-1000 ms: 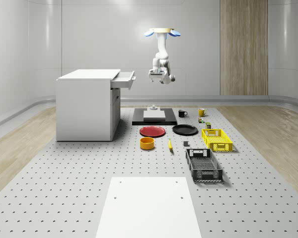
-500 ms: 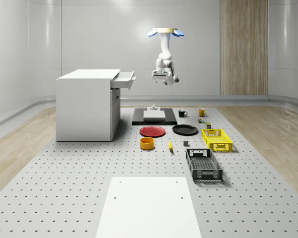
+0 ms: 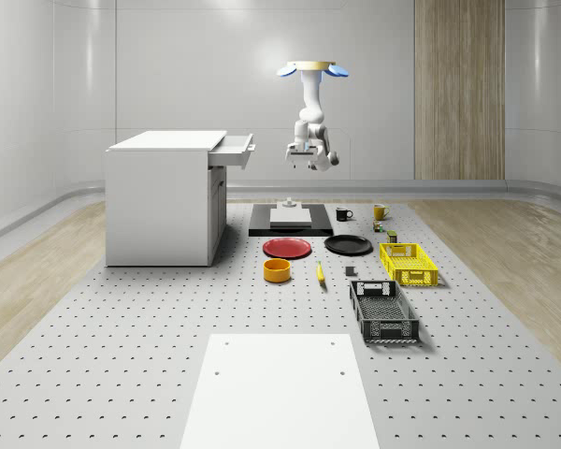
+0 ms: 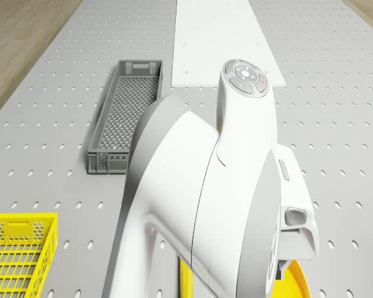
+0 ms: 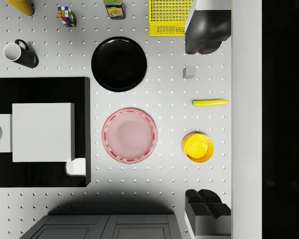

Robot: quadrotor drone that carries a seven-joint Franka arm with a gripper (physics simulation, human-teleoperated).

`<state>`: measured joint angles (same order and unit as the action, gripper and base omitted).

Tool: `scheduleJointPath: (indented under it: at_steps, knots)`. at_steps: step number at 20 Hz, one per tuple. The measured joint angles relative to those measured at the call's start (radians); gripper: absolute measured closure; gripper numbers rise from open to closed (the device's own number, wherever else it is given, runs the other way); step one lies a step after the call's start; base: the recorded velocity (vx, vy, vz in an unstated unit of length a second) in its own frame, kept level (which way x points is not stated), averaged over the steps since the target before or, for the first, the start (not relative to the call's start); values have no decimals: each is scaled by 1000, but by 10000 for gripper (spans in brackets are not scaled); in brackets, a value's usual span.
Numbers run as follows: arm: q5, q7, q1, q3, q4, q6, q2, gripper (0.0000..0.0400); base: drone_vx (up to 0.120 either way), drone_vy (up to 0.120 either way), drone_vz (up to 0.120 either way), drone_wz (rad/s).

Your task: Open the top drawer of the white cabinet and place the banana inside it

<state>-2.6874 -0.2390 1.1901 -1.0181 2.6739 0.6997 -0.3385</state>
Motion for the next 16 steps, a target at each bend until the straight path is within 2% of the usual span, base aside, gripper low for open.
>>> scheduleJointPath:
  at_steps: [16]
  knots:
    - [38,28,41,-45,-3,12,-22,0,120,0,-120,0]
